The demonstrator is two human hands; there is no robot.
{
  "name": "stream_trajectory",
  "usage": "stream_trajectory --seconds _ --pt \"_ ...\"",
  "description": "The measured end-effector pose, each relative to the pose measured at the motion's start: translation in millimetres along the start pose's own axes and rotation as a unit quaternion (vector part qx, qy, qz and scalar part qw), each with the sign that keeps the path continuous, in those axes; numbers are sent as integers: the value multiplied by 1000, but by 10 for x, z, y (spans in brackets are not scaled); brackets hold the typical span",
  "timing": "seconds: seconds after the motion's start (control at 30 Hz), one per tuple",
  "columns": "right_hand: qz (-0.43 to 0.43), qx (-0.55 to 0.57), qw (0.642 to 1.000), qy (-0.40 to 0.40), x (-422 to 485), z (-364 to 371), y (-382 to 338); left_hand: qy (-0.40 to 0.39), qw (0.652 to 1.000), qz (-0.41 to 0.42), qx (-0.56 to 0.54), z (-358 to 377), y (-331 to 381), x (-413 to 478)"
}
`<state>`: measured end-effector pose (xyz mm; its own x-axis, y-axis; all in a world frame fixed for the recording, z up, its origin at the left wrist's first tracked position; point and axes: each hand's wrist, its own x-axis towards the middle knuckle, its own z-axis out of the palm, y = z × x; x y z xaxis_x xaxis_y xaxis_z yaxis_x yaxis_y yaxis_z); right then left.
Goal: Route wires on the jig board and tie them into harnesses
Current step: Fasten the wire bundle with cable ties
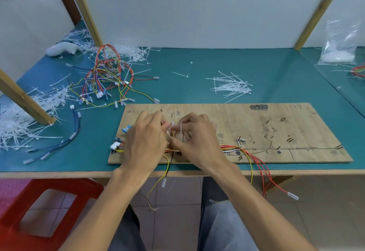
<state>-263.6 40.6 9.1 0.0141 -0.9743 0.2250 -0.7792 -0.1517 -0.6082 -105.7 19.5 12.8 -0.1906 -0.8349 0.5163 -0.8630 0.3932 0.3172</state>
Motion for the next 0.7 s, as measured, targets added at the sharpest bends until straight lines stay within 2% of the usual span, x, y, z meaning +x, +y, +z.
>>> stream_trajectory --seconds 0.1,0.2,0.27,0.37,0.47,0.6,0.7 --pt "7 76 997 32 83 -238 94 -9 1000 -5 -28 -14 -4 -4" --pt "103 107 985 91 425 -585 469 25 999 9 -48 -66 -1 -28" --pt "172 47 977 117 692 -810 849 54 996 28 -62 -101 2 -68" --pt "218 -84 970 72 962 -978 1386 66 993 56 -78 -138 20 -139" --pt "213 -123 969 0 1104 -1056 1590 60 991 73 -90 -146 28 -206" --pt "140 -169 974 -56 1230 -1163 1655 50 992 80 -87 -136 33 -267" --pt "83 -235 964 -96 1266 -1177 1694 60 992 77 -83 -131 48 -276"
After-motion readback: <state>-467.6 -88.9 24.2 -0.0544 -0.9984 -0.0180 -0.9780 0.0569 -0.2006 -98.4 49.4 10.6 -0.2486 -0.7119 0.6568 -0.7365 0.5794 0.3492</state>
